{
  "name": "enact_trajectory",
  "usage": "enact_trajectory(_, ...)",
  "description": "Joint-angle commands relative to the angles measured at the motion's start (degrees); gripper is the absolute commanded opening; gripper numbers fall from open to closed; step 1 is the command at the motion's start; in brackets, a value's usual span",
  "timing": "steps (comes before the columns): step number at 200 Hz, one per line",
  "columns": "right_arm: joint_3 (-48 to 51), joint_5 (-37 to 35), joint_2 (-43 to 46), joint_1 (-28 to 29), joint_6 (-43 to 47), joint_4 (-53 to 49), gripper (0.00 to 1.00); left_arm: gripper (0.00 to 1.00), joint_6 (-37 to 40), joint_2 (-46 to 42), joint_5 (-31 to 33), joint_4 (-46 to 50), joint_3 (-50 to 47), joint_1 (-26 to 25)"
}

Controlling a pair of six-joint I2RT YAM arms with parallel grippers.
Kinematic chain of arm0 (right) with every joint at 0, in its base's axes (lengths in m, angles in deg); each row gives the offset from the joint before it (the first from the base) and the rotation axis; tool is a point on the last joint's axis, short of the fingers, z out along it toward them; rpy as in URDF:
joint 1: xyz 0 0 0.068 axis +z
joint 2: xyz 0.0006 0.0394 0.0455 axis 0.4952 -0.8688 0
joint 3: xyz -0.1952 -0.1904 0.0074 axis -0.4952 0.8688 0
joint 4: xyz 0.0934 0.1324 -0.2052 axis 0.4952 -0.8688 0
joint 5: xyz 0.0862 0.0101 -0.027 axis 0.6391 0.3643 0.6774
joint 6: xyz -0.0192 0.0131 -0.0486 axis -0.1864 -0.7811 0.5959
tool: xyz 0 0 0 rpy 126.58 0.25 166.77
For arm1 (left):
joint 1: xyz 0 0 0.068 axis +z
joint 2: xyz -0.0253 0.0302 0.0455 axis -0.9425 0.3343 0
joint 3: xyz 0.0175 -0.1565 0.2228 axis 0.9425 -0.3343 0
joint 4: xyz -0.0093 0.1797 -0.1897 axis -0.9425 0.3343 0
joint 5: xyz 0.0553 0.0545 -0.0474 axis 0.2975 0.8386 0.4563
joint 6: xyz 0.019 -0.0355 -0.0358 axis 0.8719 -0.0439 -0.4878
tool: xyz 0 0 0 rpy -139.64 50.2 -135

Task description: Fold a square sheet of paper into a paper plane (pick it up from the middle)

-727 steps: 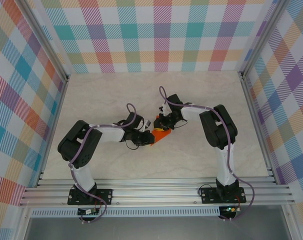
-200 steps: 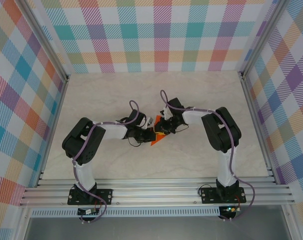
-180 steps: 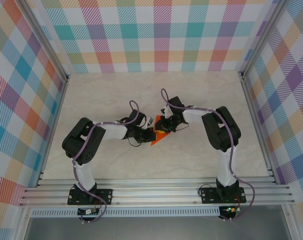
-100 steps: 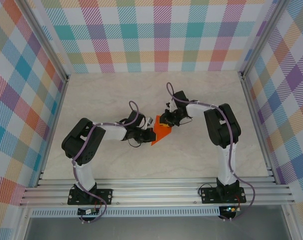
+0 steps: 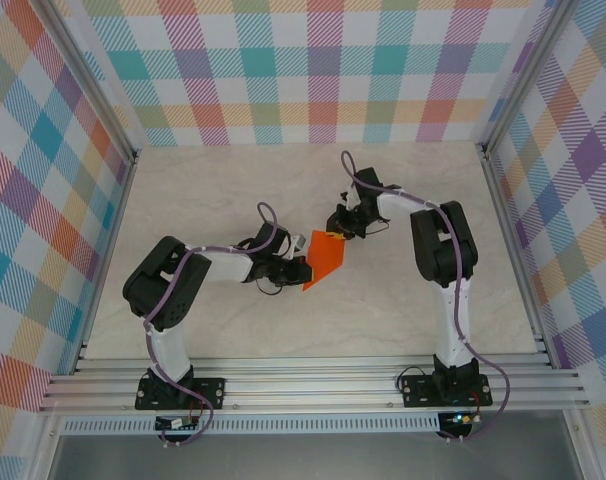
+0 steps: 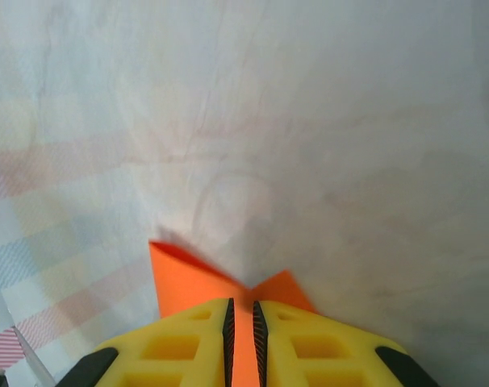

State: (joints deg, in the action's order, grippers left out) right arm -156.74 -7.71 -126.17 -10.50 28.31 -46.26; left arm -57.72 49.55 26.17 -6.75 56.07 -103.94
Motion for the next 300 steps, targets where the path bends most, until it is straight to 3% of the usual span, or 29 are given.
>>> enact_trajectory(1, -2.59, -5.2, -3.2, -3.12, 1.29, -0.38, 0.18, 0.0, 1.18, 4.74, 6.77, 10.68, -4.41, -0.54)
enact_trajectory(38, -5.66, -4.33, -3.41, -3.97, 1.9, -2.13, 0.18, 0.0, 0.86, 4.68, 6.62, 10.63, -4.22, -0.54)
enact_trajectory(71, -4.52, -3.97, 2.7, -4.06, 3.33, -3.44, 0.21, 0.0, 0.94, 4.33, 6.53, 11.08, -3.71, -0.52)
enact_trajectory(88, -2.75, -4.25, 6.46, -4.06, 4.02, -3.82, 0.22, 0.0, 0.85, 4.17, 6.25, 11.1, -3.48, -0.54)
enact_trajectory(110, 1.83, 0.9, 9.87, -3.75, 3.19, -0.95, 0.22, 0.0, 0.82, 4.15, 5.67, 11.15, -3.0, -0.54)
enact_trajectory(146, 11.12, 4.76, 13.26, 1.39, 0.82, 4.29, 0.19, 0.0, 0.44, 4.16, 5.16, 10.9, -2.24, -0.54)
enact_trajectory(214, 18.71, 3.55, 10.21, 8.68, -3.43, 11.05, 0.18, 0.0, 0.41, 4.31, 4.91, 11.05, -2.16, -0.63)
enact_trajectory(240, 16.05, -2.58, 7.44, 8.16, -1.56, 7.11, 0.17, 0.0, 0.58, 3.98, 5.11, 11.32, -2.77, -0.63)
enact_trajectory(300, 9.07, -5.2, 3.47, 1.48, -0.78, 5.41, 0.17, 0.0, -0.31, 2.47, 4.9, 9.88, -6.18, -1.04)
